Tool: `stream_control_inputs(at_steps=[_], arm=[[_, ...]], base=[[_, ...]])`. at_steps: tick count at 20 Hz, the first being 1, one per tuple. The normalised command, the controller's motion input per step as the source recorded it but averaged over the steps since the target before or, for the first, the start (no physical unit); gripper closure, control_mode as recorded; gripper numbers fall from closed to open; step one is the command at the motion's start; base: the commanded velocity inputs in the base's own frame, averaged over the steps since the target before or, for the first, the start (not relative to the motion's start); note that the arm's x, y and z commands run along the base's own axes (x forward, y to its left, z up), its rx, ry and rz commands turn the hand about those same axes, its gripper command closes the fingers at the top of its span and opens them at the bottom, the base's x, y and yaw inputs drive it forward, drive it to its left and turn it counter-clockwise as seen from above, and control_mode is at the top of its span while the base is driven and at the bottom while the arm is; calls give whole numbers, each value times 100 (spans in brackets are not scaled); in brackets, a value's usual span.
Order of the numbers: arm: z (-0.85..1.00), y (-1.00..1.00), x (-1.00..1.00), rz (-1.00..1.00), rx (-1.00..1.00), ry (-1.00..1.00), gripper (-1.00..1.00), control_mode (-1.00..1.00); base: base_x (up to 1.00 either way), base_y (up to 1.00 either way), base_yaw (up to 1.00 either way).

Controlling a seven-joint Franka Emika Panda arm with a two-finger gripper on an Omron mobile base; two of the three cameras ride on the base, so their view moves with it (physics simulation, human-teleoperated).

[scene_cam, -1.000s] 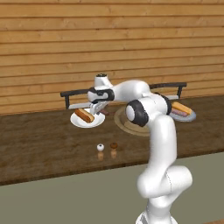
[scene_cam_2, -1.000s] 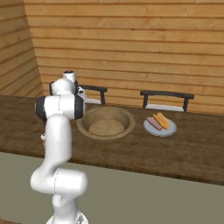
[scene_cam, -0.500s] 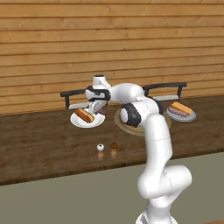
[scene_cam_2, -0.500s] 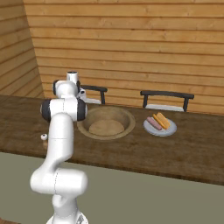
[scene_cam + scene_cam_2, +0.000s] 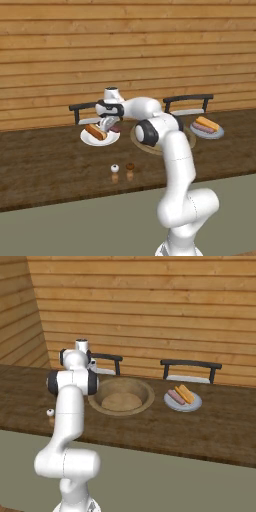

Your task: Place one bun and one sausage from the bowl on each plate.

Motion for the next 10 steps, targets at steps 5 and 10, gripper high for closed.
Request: stream_control_inputs(at_steps=[5,10], arm=[[0,11,22,0,14,-1,100,-100],[0,0,0,0,2,0,-100,-100]], base=[[0,0,0],[0,0,0]])
